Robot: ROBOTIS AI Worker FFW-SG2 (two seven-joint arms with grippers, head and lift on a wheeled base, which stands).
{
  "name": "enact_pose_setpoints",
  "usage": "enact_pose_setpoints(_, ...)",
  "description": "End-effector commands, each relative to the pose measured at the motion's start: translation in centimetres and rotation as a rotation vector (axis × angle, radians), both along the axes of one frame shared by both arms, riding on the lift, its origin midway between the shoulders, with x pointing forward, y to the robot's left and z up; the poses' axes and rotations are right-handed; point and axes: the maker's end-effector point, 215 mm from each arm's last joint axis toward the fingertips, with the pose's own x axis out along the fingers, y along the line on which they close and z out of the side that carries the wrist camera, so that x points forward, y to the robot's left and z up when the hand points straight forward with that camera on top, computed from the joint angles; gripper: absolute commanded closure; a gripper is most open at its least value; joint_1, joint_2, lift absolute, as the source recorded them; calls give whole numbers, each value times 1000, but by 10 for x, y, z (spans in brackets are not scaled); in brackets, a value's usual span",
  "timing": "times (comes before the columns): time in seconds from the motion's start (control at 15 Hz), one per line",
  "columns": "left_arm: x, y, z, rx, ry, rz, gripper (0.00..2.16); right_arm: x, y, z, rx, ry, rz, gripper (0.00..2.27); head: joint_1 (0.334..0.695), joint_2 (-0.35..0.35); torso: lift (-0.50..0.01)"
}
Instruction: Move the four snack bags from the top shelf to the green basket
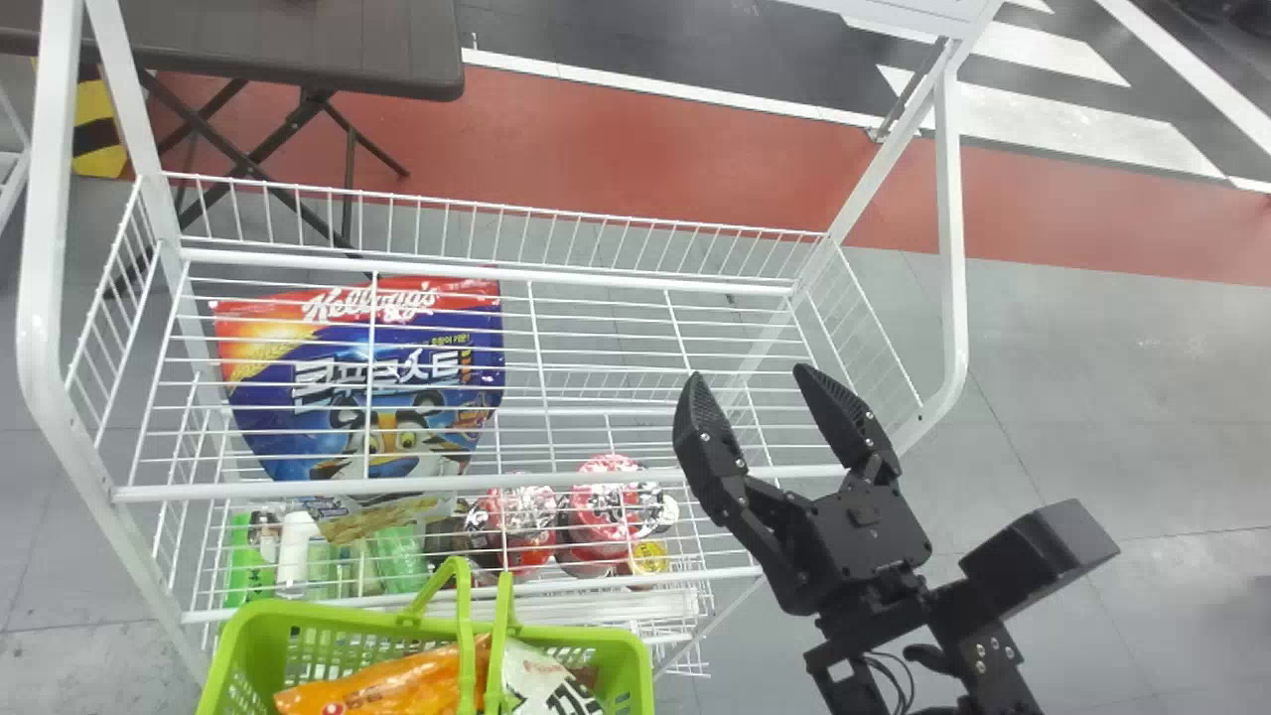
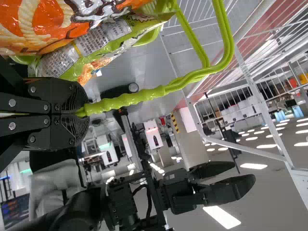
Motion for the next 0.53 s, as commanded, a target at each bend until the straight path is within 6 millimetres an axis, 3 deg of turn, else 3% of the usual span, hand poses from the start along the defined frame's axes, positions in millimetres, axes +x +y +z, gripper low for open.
enact_pose_setpoints(0.0,-1,0,1,0,-1,0,1160,-1,-2,1,2,0,-6,76,695,-350,0)
enact_pose_setpoints(0.47,-4,0,4,-1,-2,0,1160,-6,-4,4,4,2,-9,76,695,-350,0)
